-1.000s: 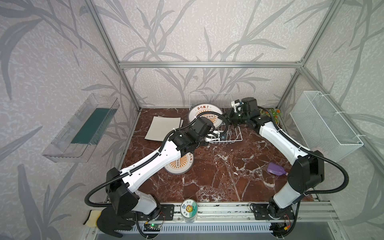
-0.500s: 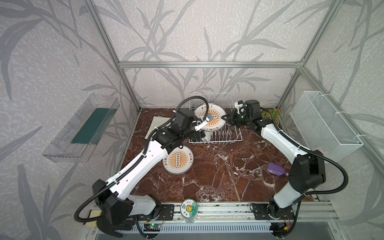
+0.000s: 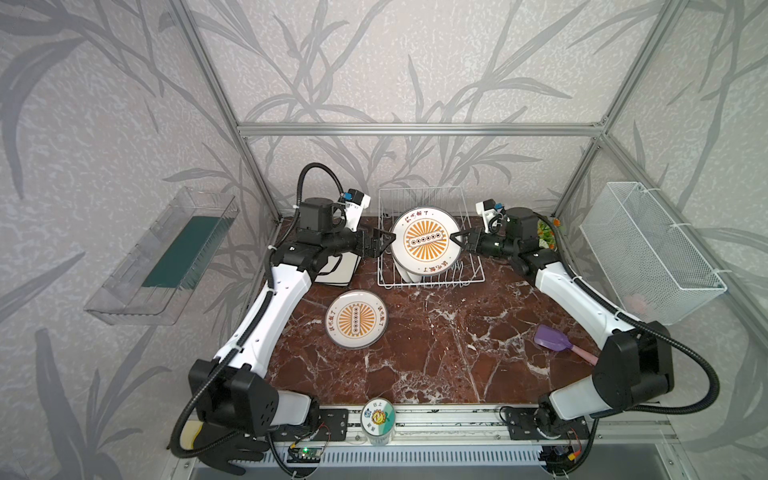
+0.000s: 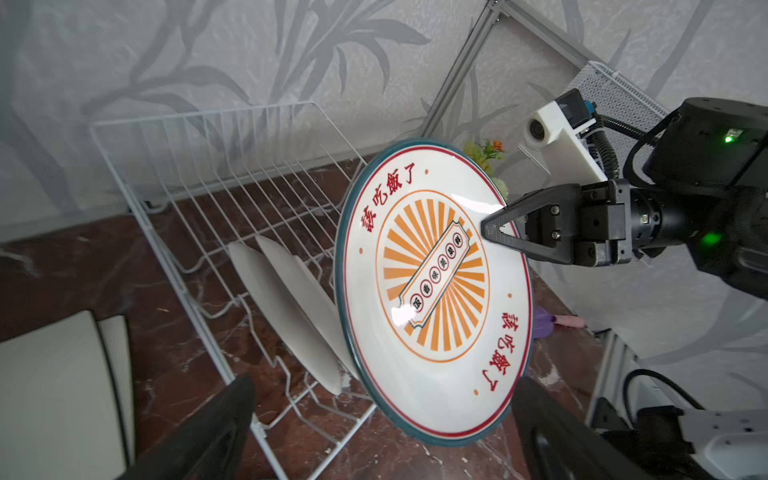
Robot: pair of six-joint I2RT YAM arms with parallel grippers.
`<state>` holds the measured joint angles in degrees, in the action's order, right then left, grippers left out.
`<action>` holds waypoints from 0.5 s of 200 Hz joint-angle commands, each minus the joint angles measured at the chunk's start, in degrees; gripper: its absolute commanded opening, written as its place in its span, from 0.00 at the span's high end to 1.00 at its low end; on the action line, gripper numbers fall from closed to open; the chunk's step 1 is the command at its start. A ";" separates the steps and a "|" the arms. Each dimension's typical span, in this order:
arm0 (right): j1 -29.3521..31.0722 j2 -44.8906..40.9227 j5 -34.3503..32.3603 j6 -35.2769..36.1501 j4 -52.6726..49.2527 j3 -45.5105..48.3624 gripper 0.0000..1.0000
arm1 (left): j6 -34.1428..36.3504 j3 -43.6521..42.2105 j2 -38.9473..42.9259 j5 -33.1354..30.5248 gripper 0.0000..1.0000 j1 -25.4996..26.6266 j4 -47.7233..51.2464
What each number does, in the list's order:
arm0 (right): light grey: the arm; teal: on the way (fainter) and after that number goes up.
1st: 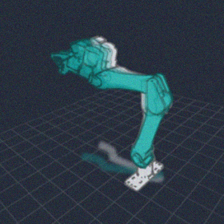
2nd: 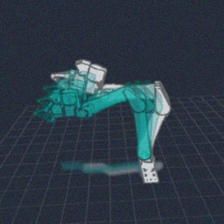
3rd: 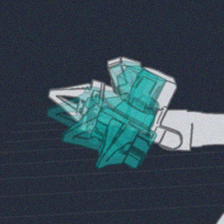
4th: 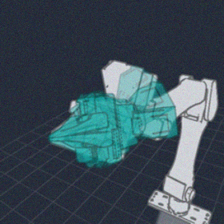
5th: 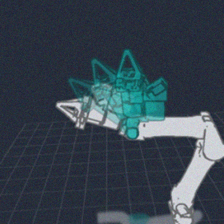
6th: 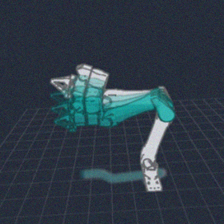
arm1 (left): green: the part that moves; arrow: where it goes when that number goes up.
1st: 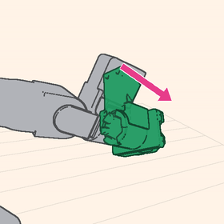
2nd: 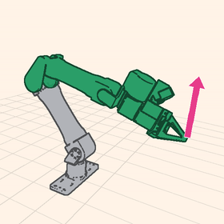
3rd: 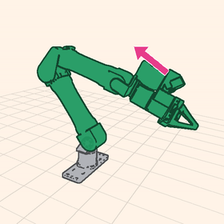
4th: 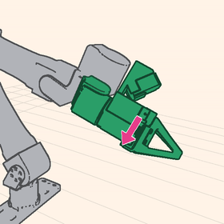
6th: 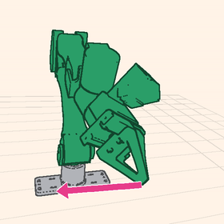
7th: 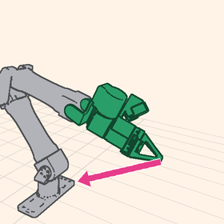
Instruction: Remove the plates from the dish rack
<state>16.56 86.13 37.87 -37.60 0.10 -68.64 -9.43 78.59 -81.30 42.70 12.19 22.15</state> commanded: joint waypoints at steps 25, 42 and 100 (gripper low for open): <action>0.91 -2.92 4.38 4.32 7.72 0.97 1.00 | -10.34 -0.64 -5.21 10.25 0.05 -0.41 -6.26; 1.27 -2.64 4.82 4.86 7.81 0.89 1.00 | -12.13 -0.72 -6.44 12.68 0.12 -0.41 -8.33; 1.37 -1.45 6.12 5.00 8.86 1.49 1.00 | -11.93 -0.69 -6.62 15.21 0.68 -0.41 -5.60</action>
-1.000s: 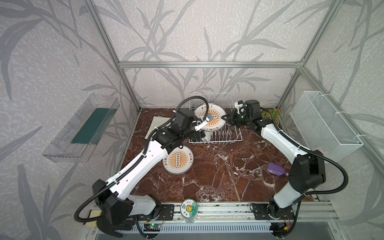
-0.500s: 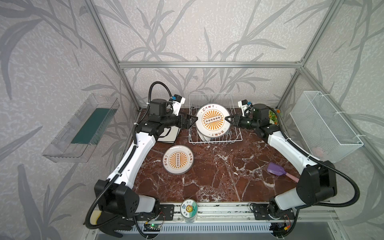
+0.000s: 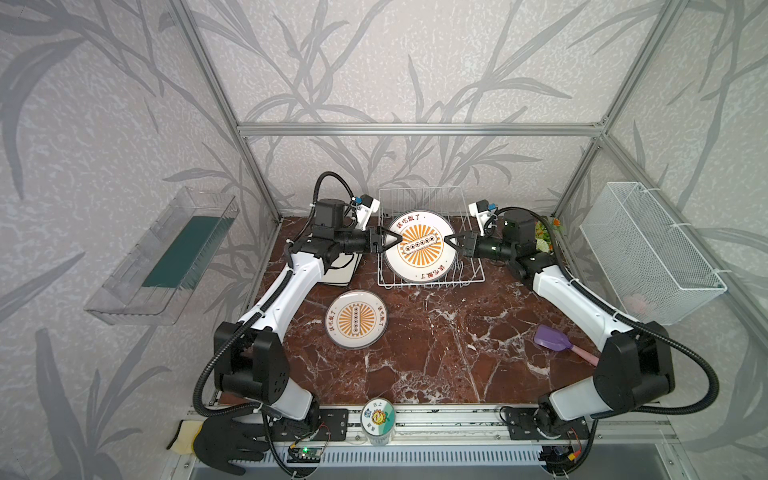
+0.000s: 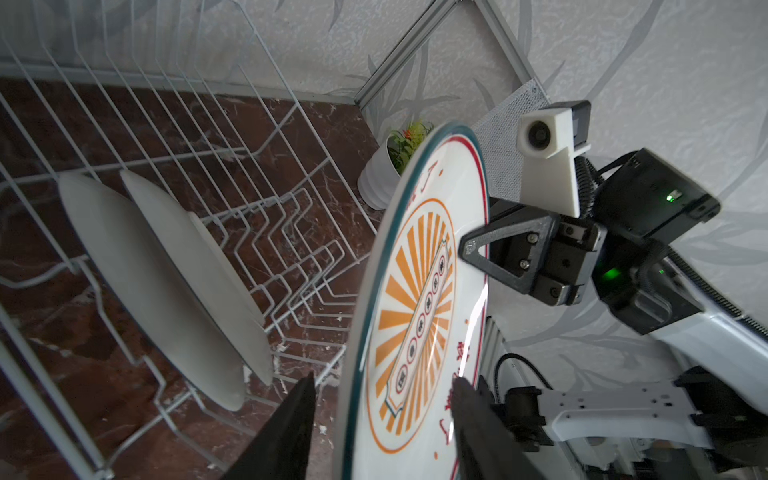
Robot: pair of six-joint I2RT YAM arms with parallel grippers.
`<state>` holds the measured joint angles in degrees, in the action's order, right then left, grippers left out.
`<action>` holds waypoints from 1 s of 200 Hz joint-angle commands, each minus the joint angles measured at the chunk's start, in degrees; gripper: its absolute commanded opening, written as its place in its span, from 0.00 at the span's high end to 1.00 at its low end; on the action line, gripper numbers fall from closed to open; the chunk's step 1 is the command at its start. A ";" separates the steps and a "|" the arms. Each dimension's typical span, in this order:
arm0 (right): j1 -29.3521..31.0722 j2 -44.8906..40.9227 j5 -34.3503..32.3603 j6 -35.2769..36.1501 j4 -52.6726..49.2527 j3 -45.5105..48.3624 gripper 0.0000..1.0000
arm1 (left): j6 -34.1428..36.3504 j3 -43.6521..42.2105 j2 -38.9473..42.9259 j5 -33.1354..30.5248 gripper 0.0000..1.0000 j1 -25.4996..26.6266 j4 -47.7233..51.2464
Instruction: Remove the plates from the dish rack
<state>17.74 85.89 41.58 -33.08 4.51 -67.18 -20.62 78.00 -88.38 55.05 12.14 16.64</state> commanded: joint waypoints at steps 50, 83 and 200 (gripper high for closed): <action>0.19 -0.90 2.97 0.37 4.89 0.52 0.84 | -1.15 -1.88 2.81 2.17 1.00 -0.45 2.00; 0.21 -1.31 2.27 3.17 0.24 -1.07 0.52 | -5.73 -5.56 6.55 0.74 1.00 -1.64 -0.53; 0.10 -13.38 -12.82 21.27 -18.55 -1.40 0.01 | -23.51 -27.57 36.06 -8.12 1.00 -19.29 14.28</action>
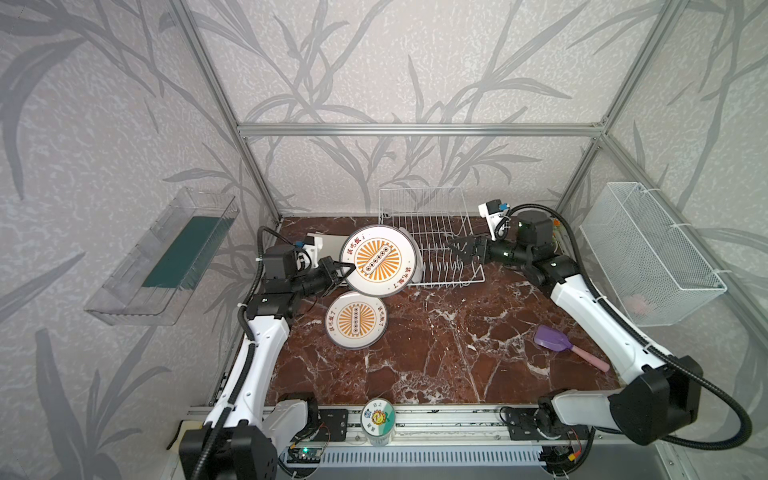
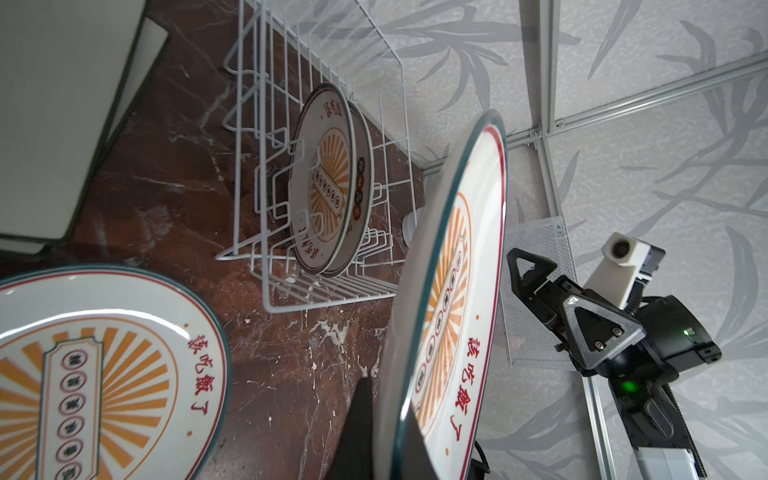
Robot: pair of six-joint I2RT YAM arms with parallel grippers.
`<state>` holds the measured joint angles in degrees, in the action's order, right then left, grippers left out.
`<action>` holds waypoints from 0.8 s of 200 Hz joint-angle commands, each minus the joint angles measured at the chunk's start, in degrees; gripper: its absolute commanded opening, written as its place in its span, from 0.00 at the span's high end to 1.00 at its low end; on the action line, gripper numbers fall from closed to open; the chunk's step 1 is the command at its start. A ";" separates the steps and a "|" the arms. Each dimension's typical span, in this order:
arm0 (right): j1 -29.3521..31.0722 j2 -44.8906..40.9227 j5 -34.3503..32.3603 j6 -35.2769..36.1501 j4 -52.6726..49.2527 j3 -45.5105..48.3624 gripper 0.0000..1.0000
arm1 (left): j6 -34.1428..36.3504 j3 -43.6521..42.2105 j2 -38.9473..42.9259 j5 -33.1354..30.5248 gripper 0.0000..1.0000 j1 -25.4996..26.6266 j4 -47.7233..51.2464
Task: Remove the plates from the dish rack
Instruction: 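Open the right gripper while the left gripper carries the plate down toward the robot, then lower the printed plate onto the plate on the table and open the left gripper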
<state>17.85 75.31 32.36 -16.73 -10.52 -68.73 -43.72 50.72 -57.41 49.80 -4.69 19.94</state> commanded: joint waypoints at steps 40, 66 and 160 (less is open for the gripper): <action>-0.09 -5.21 -4.57 7.42 -6.59 -0.37 0.01 | -2.42 -7.11 11.01 -4.89 1.00 -6.27 16.22; -0.09 -5.79 -3.17 6.44 -5.23 1.08 0.01 | -4.67 -11.97 11.80 -5.94 1.00 -7.22 15.29; 0.00 -4.82 -0.37 5.76 -2.80 3.83 0.01 | -3.05 -18.67 5.09 -9.87 1.00 -7.27 10.20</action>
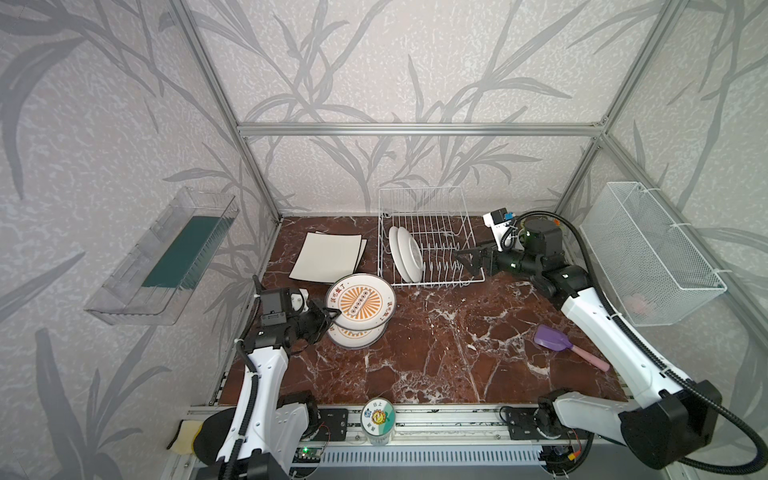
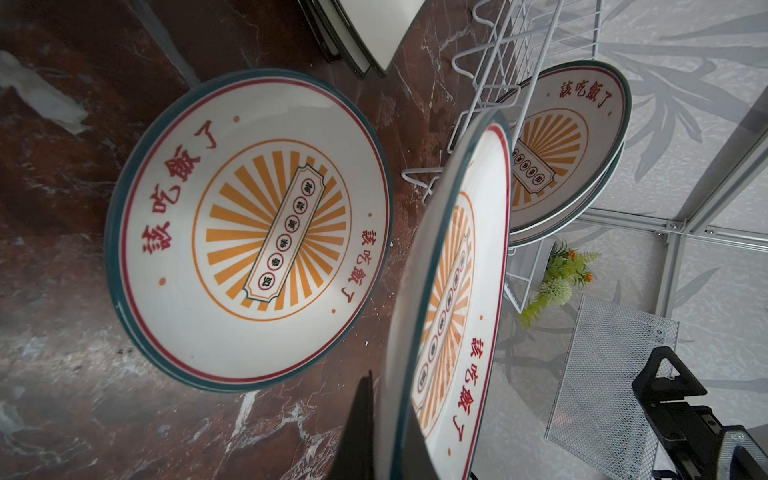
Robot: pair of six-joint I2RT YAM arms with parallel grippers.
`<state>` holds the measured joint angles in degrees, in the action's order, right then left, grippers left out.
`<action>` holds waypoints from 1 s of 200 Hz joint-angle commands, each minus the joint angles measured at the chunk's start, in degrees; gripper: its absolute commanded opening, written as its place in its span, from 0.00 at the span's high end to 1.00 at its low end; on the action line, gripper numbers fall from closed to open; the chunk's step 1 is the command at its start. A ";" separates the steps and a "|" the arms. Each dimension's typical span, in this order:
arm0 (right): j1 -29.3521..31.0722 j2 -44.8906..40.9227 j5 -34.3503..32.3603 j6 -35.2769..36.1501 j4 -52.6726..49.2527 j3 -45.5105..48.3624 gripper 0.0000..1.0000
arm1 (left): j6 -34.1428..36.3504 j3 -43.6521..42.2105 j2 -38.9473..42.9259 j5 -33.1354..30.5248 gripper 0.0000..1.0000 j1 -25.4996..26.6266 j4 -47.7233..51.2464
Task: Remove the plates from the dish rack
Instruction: 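Lower the printed plate onto the plate on the table and open the left gripper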
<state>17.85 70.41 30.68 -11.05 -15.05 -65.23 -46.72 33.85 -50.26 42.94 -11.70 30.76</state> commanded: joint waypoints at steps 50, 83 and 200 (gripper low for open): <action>-0.01 -0.01 1.05 1.03 1.31 0.28 0.01 | 1.40 0.87 3.33 -3.07 1.00 -0.51 2.30; 0.00 0.25 1.36 1.03 1.51 0.39 0.01 | 3.36 5.22 7.78 -5.68 1.00 -1.04 10.90; 0.02 -0.73 0.88 1.56 1.26 1.26 0.01 | 0.18 -1.94 8.19 -6.92 1.00 -2.53 8.18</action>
<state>17.85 70.43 31.11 -10.39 -14.85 -64.31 -44.66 33.87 -40.77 33.41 -13.89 45.34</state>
